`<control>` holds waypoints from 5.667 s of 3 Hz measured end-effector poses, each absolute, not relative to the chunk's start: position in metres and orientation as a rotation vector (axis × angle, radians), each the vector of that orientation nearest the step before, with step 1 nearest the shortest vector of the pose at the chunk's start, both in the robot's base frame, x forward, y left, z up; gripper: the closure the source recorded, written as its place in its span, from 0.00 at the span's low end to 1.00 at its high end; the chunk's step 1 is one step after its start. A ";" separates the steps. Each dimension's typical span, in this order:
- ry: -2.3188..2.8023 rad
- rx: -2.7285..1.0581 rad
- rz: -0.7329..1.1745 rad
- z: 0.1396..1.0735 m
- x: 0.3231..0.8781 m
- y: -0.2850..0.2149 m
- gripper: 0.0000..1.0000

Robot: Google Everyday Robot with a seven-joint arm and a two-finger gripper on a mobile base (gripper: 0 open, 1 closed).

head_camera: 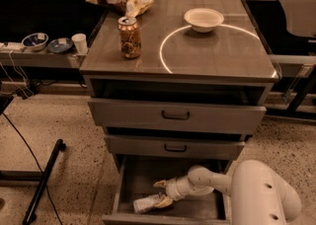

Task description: Pick blue plastic bottle from bottom drawer and place on counter

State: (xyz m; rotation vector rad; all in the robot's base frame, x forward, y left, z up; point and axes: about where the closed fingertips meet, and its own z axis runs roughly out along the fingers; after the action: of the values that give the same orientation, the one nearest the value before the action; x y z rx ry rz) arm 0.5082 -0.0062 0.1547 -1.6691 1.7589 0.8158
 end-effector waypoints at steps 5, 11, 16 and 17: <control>1.483 -1.406 0.954 0.180 0.511 -0.032 0.98; 1.460 -1.707 0.621 0.593 0.515 -0.189 1.00; 1.587 -1.766 0.253 0.832 0.533 -0.273 1.00; 1.569 -1.782 0.250 0.856 0.547 -0.263 1.00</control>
Offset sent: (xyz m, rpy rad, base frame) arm -0.0152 0.0083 -0.0568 -0.0810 0.0051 0.1593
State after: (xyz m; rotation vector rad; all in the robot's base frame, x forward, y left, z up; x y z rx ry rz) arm 0.5468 -0.2627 0.8563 -1.7824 1.5692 0.2501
